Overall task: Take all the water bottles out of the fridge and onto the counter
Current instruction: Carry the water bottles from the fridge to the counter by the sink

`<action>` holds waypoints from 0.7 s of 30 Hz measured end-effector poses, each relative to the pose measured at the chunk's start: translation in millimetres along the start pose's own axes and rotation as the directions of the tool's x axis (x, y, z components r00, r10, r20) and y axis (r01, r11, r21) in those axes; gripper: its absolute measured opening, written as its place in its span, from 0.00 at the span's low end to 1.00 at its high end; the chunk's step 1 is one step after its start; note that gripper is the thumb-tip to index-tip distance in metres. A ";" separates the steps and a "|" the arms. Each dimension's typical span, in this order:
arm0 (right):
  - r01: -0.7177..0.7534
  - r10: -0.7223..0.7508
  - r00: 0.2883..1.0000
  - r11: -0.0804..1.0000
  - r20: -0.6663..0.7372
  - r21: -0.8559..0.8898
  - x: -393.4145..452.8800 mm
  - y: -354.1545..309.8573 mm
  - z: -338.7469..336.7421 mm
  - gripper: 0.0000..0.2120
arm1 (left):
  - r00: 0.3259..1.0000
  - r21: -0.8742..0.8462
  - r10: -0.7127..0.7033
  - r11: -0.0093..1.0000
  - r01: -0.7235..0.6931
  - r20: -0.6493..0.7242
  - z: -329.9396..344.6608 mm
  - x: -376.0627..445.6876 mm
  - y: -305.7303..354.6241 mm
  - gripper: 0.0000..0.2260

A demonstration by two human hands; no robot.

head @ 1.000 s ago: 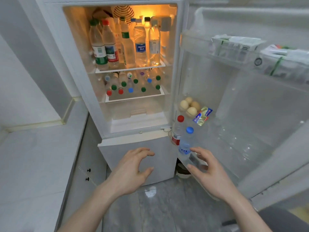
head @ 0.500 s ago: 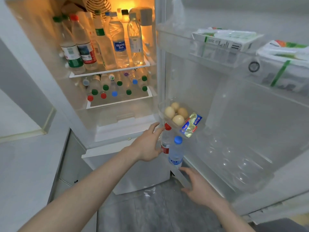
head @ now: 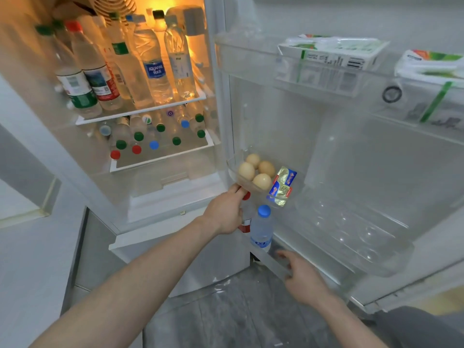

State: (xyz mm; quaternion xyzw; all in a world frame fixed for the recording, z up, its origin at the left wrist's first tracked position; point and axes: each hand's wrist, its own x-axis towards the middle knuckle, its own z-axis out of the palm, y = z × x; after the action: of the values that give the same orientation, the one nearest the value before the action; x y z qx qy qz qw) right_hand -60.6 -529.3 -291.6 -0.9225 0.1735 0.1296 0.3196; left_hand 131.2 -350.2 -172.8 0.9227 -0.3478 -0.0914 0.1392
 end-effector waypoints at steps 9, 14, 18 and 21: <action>0.161 -0.044 0.966 0.874 -0.256 0.458 36.4 -39.8 -7.4 0.31 | 0.991 -0.056 -0.028 0.998 0.021 -0.128 14.3 -1.7 17.9 0.21; 0.168 -0.002 0.944 0.864 -0.331 0.474 51.8 -41.8 -13.2 0.22 | 0.987 -0.072 -0.075 0.995 0.065 -0.144 14.5 -2.9 18.1 0.20; 0.157 0.010 0.944 0.867 -0.331 0.474 58.5 -29.2 -11.8 0.24 | 0.982 -0.085 -0.084 0.994 0.070 -0.172 18.7 -5.6 21.7 0.16; 0.158 0.005 0.945 0.870 -0.328 0.468 56.5 -29.2 -12.6 0.23 | 0.978 -0.098 -0.086 0.993 0.069 -0.188 23.8 -7.4 24.6 0.14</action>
State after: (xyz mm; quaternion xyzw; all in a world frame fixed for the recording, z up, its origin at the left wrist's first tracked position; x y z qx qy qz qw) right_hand 4.0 -529.2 -285.8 -0.8267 0.2125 -0.0821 0.5144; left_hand 104.2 -367.6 -186.8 0.9327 -0.2921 -0.0232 0.2101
